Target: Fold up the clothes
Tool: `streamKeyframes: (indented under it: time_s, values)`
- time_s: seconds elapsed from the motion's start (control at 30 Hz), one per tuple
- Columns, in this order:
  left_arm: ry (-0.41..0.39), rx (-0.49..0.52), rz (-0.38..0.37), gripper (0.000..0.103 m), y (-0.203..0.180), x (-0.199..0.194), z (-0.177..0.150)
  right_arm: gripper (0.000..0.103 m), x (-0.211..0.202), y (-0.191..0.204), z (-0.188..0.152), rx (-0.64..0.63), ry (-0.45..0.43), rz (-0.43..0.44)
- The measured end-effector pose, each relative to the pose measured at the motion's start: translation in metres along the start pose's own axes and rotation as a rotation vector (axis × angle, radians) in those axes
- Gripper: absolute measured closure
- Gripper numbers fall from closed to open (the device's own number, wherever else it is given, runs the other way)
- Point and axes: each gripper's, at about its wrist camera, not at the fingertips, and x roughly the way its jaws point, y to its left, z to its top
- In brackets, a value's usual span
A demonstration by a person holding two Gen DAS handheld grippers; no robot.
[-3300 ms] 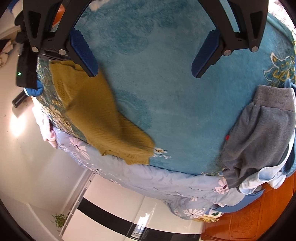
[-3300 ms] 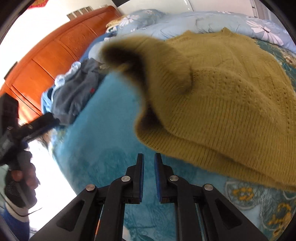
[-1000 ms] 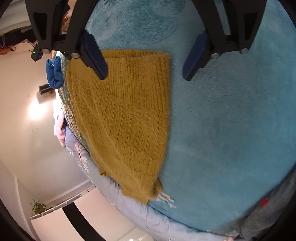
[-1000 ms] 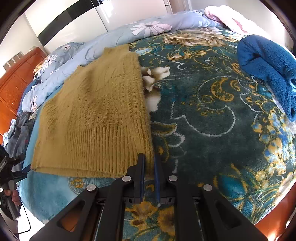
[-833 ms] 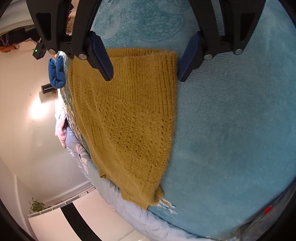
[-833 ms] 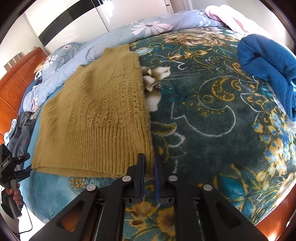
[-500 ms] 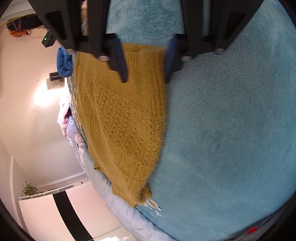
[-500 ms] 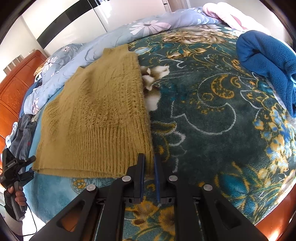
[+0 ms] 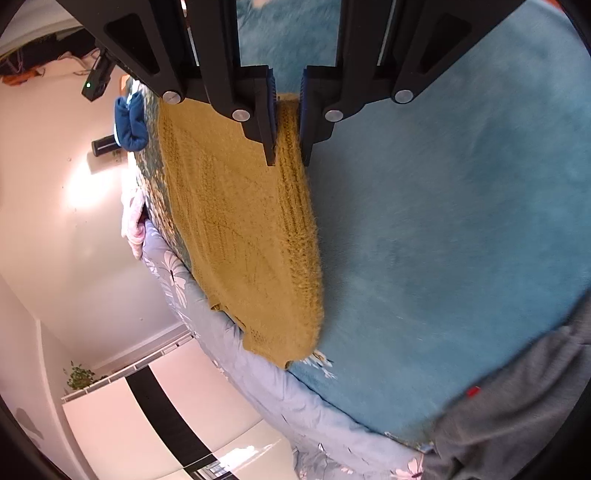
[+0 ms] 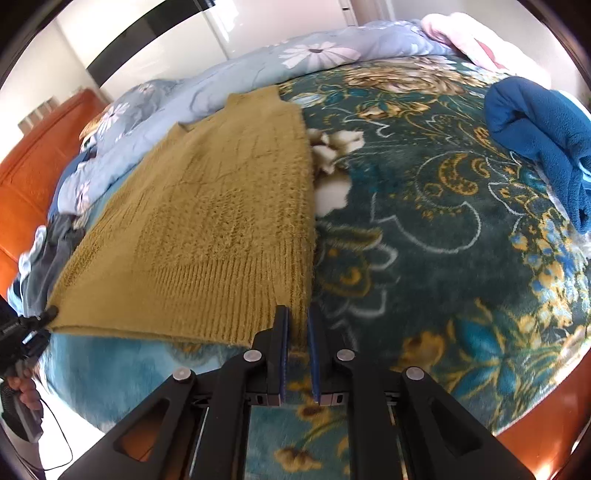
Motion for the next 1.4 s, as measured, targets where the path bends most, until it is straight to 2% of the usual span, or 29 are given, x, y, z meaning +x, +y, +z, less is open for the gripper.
streamKeyframes:
  time_s: [0.13, 0.3, 0.43, 0.6, 0.7, 0.87, 0.93, 0.97, 1.0, 1.1, 1.17, 1.23, 1.37, 1.4]
  values:
    - [0.013, 0.018, 0.034, 0.093, 0.016, -0.016, -0.018, 0.093, -0.004, 0.003, -0.019, -0.017, 0.024, 0.004]
    - [0.039, 0.031, 0.080, 0.093, 0.030, -0.008, -0.038, 0.093, -0.003, -0.005, -0.037, 0.026, 0.044, 0.016]
    - [0.050, 0.011, 0.099, 0.093, 0.037, 0.005, -0.043, 0.093, -0.001, -0.007, -0.038, 0.040, 0.048, 0.011]
    - [0.058, 0.034, 0.112, 0.093, 0.036, 0.010, -0.046, 0.093, 0.002, -0.005, -0.036, 0.034, 0.053, 0.001]
    - [0.064, 0.056, 0.101, 0.089, 0.032, 0.009, -0.046, 0.093, 0.004, -0.001, -0.031, 0.021, 0.056, 0.001]
    - [0.065, 0.128, 0.130, 0.086, 0.019, 0.009, -0.044, 0.090, 0.001, 0.003, -0.028, 0.016, 0.050, 0.015]
    - [0.062, 0.156, 0.143, 0.080, 0.014, 0.008, -0.043, 0.089, 0.000, 0.004, -0.026, 0.008, 0.045, 0.011]
    - [0.061, 0.170, 0.150, 0.072, 0.011, 0.007, -0.042, 0.089, -0.002, 0.005, -0.025, 0.005, 0.040, 0.014]
    - [0.055, 0.186, 0.160, 0.059, 0.009, 0.006, -0.041, 0.087, -0.004, 0.007, -0.024, 0.002, 0.034, 0.017]
    - [0.024, 0.242, 0.173, 0.035, 0.003, -0.001, -0.039, 0.069, -0.012, 0.012, -0.022, -0.018, 0.005, 0.022]
    - [-0.004, 0.279, 0.175, 0.027, -0.003, -0.007, -0.036, 0.064, -0.016, 0.015, -0.018, -0.035, -0.013, 0.025]
    - [-0.038, 0.305, 0.171, 0.020, -0.008, -0.011, -0.032, 0.054, -0.018, 0.018, -0.013, -0.048, -0.025, 0.026]
    - [-0.103, 0.356, 0.167, 0.000, -0.019, -0.017, -0.019, 0.053, -0.018, 0.027, 0.000, -0.078, -0.037, 0.031]
    - [-0.116, 0.366, 0.167, 0.000, -0.023, -0.018, -0.014, 0.052, -0.018, 0.029, 0.003, -0.089, -0.043, 0.029]
